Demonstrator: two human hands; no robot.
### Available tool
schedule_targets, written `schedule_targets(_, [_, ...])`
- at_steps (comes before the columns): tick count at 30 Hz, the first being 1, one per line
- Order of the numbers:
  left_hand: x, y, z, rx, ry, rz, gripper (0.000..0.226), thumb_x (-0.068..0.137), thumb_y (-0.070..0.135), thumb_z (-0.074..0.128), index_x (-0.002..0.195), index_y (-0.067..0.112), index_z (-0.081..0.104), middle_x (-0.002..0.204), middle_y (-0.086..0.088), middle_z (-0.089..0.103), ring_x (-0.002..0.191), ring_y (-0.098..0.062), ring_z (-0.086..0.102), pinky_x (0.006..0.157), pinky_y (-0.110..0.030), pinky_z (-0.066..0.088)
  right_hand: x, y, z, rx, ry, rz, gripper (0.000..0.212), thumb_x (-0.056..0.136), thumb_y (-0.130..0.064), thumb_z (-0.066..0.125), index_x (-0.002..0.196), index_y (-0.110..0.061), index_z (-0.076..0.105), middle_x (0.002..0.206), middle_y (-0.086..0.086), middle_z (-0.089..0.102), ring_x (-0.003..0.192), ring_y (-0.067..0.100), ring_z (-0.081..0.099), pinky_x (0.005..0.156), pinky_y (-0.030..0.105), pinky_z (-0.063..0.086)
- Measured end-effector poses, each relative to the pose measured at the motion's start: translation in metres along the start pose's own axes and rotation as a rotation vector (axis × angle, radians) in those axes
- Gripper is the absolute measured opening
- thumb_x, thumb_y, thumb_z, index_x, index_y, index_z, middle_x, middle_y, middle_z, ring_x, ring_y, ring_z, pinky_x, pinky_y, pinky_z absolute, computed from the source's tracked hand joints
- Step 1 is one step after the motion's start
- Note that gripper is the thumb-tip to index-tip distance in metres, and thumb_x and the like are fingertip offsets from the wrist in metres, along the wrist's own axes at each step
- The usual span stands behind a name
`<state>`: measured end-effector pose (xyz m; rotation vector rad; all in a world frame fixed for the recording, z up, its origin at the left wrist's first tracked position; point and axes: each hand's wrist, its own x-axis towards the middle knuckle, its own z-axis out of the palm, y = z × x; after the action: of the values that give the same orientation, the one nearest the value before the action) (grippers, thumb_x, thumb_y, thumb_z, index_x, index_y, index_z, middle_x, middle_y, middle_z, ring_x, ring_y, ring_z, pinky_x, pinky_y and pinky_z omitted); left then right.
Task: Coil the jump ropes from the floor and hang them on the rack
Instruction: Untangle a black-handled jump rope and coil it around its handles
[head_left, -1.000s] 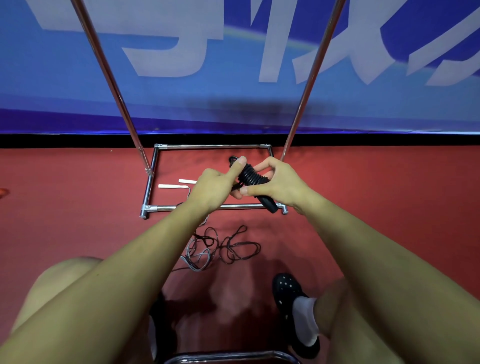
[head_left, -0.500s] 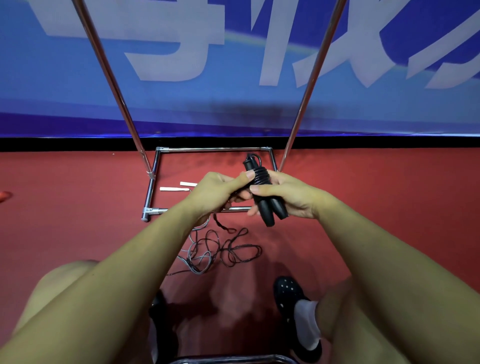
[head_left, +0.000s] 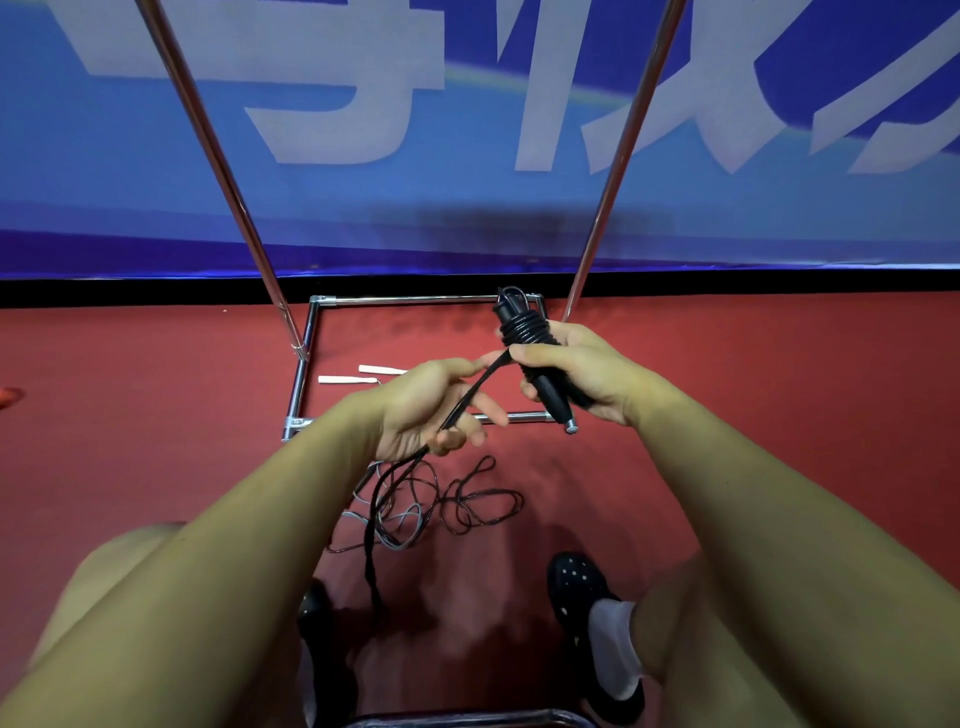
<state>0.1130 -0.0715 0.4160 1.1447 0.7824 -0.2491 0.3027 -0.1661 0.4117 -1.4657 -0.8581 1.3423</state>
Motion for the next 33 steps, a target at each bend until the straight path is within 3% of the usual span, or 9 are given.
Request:
schedule_targets(3, [-0.003, 0.000, 0.003, -0.025, -0.021, 0.015, 0.052, 0.108, 0.042, 0.035, 0.099, 0.005, 0.070, 0.065, -0.006, 0.065, 0.044, -0.012, 0.057, 0.037, -0.019, 0.042, 0.001, -0.001, -0.002, 0.037, 0.011, -0.022, 0.025, 0.100, -0.006, 0.059, 0.125, -0.005, 0.057, 0.121, 0.009, 0.074, 0.080, 0.023, 0.072, 0.072, 0.029, 0.060])
schedule_targets(6, [-0.002, 0.002, 0.004, -0.087, 0.087, 0.122, 0.037, 0.107, 0.036, 0.047, 0.103, 0.008, 0.071, 0.070, 0.003, 0.071, 0.055, -0.008, 0.066, 0.051, -0.018, 0.054, 0.001, -0.001, -0.007, 0.067, 0.056, 0.001, 0.023, 0.099, -0.005, 0.061, 0.123, -0.004, 0.059, 0.115, 0.011, 0.074, 0.091, 0.026, 0.076, 0.074, 0.031, 0.062])
schedule_targets(9, [0.006, 0.000, 0.003, -0.090, 0.216, 0.249, 0.030, 0.103, 0.028, 0.057, 0.107, 0.003, 0.073, 0.074, 0.004, 0.074, 0.050, -0.002, 0.060, 0.048, -0.013, 0.048, 0.002, 0.000, -0.010, -0.015, 0.140, -0.008, 0.023, 0.095, -0.005, 0.068, 0.116, 0.001, 0.061, 0.090, 0.009, 0.067, 0.071, 0.016, 0.068, 0.061, 0.028, 0.055])
schedule_targets(14, [0.016, -0.005, 0.006, 0.071, 0.382, 0.381, 0.022, 0.098, 0.023, 0.066, 0.102, 0.004, 0.077, 0.091, -0.006, 0.080, 0.050, -0.008, 0.040, 0.046, -0.015, 0.035, 0.006, 0.000, -0.001, -0.022, 0.194, -0.032, 0.015, 0.095, -0.017, 0.072, 0.107, -0.012, 0.064, 0.080, 0.000, 0.065, 0.065, 0.012, 0.060, 0.060, 0.026, 0.051])
schedule_targets(17, [0.016, -0.006, 0.005, 0.185, 0.491, 0.431, 0.024, 0.100, 0.026, 0.064, 0.091, 0.009, 0.079, 0.087, -0.005, 0.079, 0.049, -0.009, 0.037, 0.053, -0.023, 0.035, 0.005, -0.004, 0.004, 0.065, 0.167, 0.063, 0.029, 0.106, -0.037, 0.049, 0.113, -0.012, 0.062, 0.084, 0.002, 0.067, 0.068, 0.015, 0.061, 0.065, 0.029, 0.049])
schedule_targets(21, [0.015, -0.002, 0.010, 0.263, 0.559, 0.432, 0.040, 0.106, 0.034, 0.049, 0.096, 0.010, 0.078, 0.075, 0.003, 0.073, 0.043, 0.003, 0.045, 0.061, -0.029, 0.035, 0.006, -0.004, 0.005, 0.165, 0.152, 0.069, 0.036, 0.109, -0.026, 0.030, 0.114, -0.005, 0.059, 0.091, 0.010, 0.059, 0.073, 0.020, 0.057, 0.069, 0.031, 0.044])
schedule_targets(26, [0.010, 0.002, 0.016, 0.281, 0.558, 0.392, 0.063, 0.109, 0.042, 0.033, 0.093, 0.002, 0.078, 0.063, 0.000, 0.072, 0.039, 0.005, 0.046, 0.059, -0.029, 0.034, 0.009, 0.007, 0.008, 0.069, 0.077, 0.017, 0.022, 0.108, -0.017, 0.046, 0.120, -0.012, 0.064, 0.101, 0.006, 0.066, 0.086, 0.014, 0.061, 0.080, 0.025, 0.049])
schedule_targets(29, [0.007, 0.002, 0.019, 0.289, 0.555, 0.370, 0.076, 0.108, 0.054, 0.028, 0.087, 0.001, 0.078, 0.063, -0.003, 0.071, 0.043, 0.004, 0.047, 0.059, -0.025, 0.035, 0.011, 0.014, 0.006, -0.093, 0.111, -0.010, 0.032, 0.100, -0.022, 0.066, 0.130, -0.013, 0.065, 0.116, 0.008, 0.074, 0.102, 0.016, 0.070, 0.091, 0.029, 0.054])
schedule_targets(33, [0.005, 0.002, 0.021, 0.283, 0.531, 0.339, 0.079, 0.100, 0.070, 0.029, 0.091, 0.009, 0.079, 0.072, -0.002, 0.077, 0.042, -0.003, 0.043, 0.055, -0.028, 0.035, 0.009, 0.013, 0.008, -0.239, 0.205, -0.073, 0.046, 0.081, -0.022, 0.087, 0.122, -0.017, 0.069, 0.113, 0.001, 0.075, 0.110, 0.010, 0.069, 0.100, 0.028, 0.053])
